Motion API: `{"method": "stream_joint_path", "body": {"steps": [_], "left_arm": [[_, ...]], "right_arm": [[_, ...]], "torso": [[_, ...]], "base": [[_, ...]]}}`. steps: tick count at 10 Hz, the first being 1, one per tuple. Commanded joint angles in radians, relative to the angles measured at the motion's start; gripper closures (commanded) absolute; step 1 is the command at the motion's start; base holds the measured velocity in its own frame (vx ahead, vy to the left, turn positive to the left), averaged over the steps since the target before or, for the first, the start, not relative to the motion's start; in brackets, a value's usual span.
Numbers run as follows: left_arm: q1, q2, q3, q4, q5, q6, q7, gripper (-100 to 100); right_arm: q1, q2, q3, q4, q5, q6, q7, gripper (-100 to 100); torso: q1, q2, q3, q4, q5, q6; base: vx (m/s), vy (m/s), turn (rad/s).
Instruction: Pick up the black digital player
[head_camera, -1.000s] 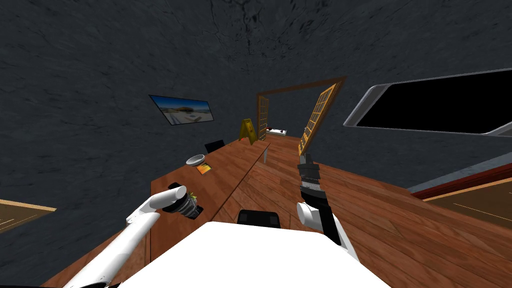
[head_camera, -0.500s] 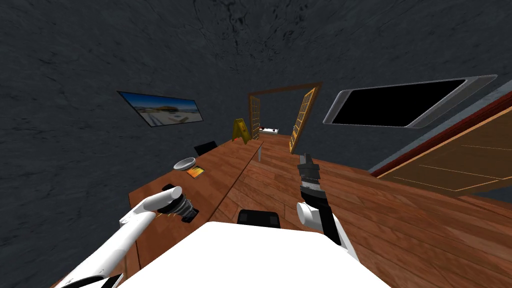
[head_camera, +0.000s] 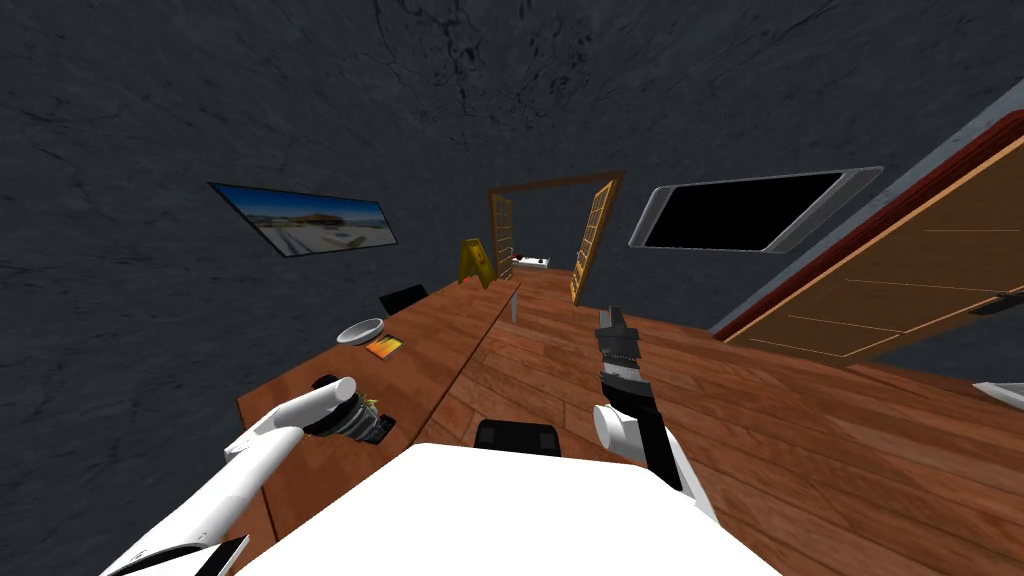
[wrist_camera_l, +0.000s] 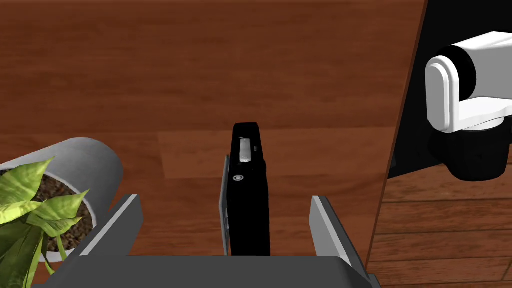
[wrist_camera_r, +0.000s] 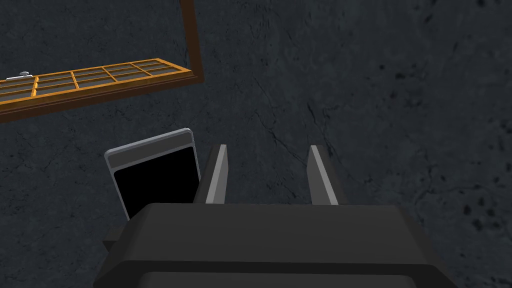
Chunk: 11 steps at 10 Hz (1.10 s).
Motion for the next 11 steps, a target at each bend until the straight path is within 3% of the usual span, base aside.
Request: {"method": "stream_joint_path", "body": {"steps": [1, 3, 4, 6, 7, 9, 10, 11], "left_arm": [[-0.018, 0.026, 0.003, 0.05, 0.031, -0.032, -0.009, -100], [-0.018, 0.026, 0.003, 0.104, 0.031, -0.032, -0.009, -100], [-0.037, 0.051, 0.005, 0.145, 0.06, -0.065, -0.017, -100], [-0.037, 0.051, 0.005, 0.199, 0.06, -0.065, -0.017, -100], [-0.055, 0.076, 0.007, 0.23, 0.09, -0.099, -0.026, -100], [-0.055, 0.076, 0.007, 0.293, 0.09, -0.099, -0.026, -100], [-0.074, 0.101, 0.009, 0.339, 0.119, -0.132, -0.035, -100], [-0.074, 0.101, 0.009, 0.363, 0.119, -0.132, -0.035, -100]], "right_arm": [[0.0, 0.0, 0.0, 0.0, 0.0, 0.0, 0.0, 0], [0.0, 0.0, 0.0, 0.0, 0.0, 0.0, 0.0, 0], [0.0, 0.0, 0.0, 0.0, 0.0, 0.0, 0.0, 0], [0.0, 0.0, 0.0, 0.0, 0.0, 0.0, 0.0, 0], [0.0, 0.0, 0.0, 0.0, 0.0, 0.0, 0.0, 0], [0.0, 0.0, 0.0, 0.0, 0.0, 0.0, 0.0, 0], [0.0, 0.0, 0.0, 0.0, 0.0, 0.0, 0.0, 0], [0.0, 0.0, 0.0, 0.0, 0.0, 0.0, 0.0, 0]], "torso": [[0.0, 0.0, 0.0, 0.0, 0.0, 0.0], [-0.001, 0.004, 0.002, 0.001, 0.0, 0.001], [0.0, 0.003, 0.001, 0.001, 0.0, 0.0], [-0.002, 0.005, 0.003, 0.001, 0.0, 0.0], [-0.001, 0.003, 0.002, 0.001, 0.0, -0.001], [-0.002, 0.005, 0.003, 0.001, 0.0, 0.0], [0.0, 0.003, 0.002, 0.001, 0.0, -0.001], [-0.002, 0.004, 0.002, 0.001, 0.0, 0.001]], "base": [[-0.071, -0.009, -0.298], [-0.08, -0.009, -0.176], [-0.09, -0.023, -0.313], [-0.089, -0.023, -0.129], [-0.096, -0.036, -0.266], [-0.076, -0.024, -0.157], [-0.092, -0.042, -0.33], [-0.097, -0.038, -0.243]]}}
